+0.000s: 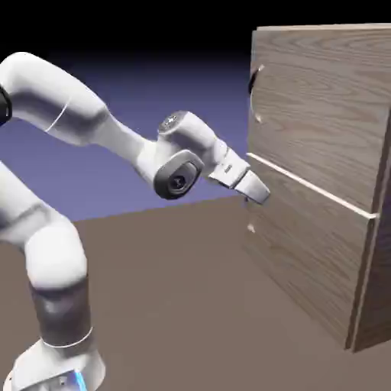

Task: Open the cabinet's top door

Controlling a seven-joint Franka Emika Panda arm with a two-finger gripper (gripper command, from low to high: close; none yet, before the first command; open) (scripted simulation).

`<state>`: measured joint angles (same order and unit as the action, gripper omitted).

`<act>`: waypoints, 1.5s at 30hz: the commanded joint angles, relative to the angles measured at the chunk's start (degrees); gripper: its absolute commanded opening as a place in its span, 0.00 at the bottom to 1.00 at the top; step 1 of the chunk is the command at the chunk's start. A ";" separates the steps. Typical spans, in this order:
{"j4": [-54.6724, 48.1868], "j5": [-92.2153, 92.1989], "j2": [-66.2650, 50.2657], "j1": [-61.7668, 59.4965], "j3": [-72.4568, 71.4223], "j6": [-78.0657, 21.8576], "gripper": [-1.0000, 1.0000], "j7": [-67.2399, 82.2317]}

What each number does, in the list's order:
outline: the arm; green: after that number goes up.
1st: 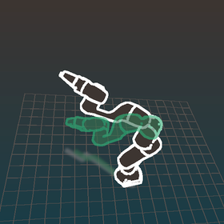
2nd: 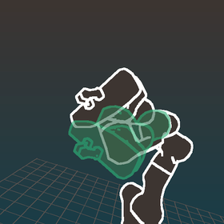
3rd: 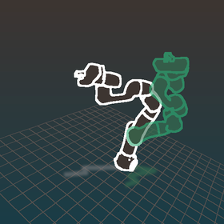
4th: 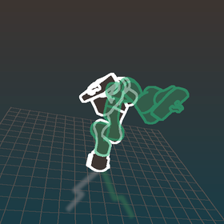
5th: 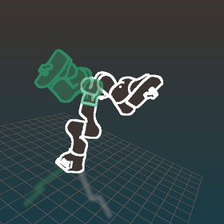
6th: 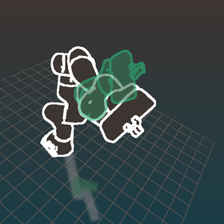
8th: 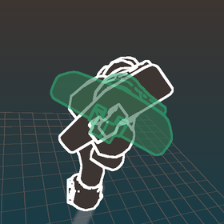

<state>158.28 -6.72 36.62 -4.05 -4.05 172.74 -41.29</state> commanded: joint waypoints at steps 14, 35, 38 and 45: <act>-14.14 -34.89 20.55 -24.59 -21.02 -6.57 0.50 6.07; -35.35 -87.23 51.38 -61.47 -52.55 -16.43 0.50 15.18; -38.38 -94.71 55.78 -66.74 -57.05 -17.84 0.50 16.48; -45.82 -104.00 59.75 -76.52 -62.32 -18.94 0.50 17.96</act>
<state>112.46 -110.72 96.37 -80.56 -66.37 153.80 -23.33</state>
